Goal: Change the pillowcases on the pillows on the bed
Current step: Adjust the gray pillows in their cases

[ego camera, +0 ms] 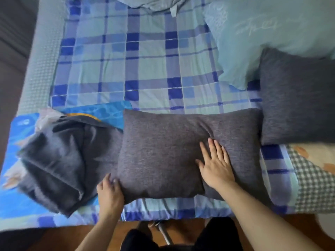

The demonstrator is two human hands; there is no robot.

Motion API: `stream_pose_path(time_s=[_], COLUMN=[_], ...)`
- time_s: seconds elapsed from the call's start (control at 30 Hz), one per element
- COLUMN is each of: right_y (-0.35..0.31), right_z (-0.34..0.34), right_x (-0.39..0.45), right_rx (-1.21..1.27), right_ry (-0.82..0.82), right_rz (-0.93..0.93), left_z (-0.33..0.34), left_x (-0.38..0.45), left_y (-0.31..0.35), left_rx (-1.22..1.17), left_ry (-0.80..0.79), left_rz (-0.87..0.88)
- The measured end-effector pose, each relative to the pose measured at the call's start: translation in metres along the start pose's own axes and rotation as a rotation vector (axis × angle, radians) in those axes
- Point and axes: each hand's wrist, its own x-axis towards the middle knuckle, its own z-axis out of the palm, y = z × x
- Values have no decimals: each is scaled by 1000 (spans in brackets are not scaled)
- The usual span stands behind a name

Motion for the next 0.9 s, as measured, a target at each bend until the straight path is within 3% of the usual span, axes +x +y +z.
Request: stream_pose_path(time_s=[0.03, 0.1, 0.23, 0.33, 0.37, 0.43, 0.5, 0.57, 0.6, 0.63, 0.67, 0.73, 0.8, 0.83, 0.9], right_y=[2, 5, 8, 13, 12, -9, -46, -78, -80, -65, -36, 44, 93, 100, 90], right_z=[-3, -8, -19, -39, -50, -80, -115, -141, -141, -129, -108, -53, -26, -25, -33], right_x=[-3, -9, -4, 0, -1, -4, -5, -8, -8, -6, -3, -11, -15, -13, -10], right_rx=[-9, -26, -41, -21, -3, 33, 172, 359, 366, 295, 193, 72, 208, 329, 403], right_ry=[20, 15, -42, -149, -181, -162, 17, 379, 488, 490, 360, -28, -256, -297, -205], right_rz=[-3, -4, 14, -49, -41, -16, -46, -181, -256, -269, -184, 210, 598, 657, 662], left_z=[-9, -18, -56, -73, -70, -51, -24, 7, 26, 43, 57, 71, 74, 72, 60], left_x=[-7, -21, -36, -26, -18, -1, -1, -11, -10, -2, 11, 33, 50, 53, 56], left_y=[-12, -35, -62, -68, -56, -14, 61, 135, 153, 156, 146, 100, 75, 75, 88], left_rx=[-117, -242, 97, 249, 345, 444, 322, 269, 312, 409, 508, 706, 757, 695, 558], left_ry=[-86, -196, -132, -384, -347, 37, 229, 147, 60, -2, -73, -209, -216, -232, -257], left_rz=[-160, -246, -9, -161, -112, 170, 548, 826, 872, 887, 847, 651, 538, 508, 492])
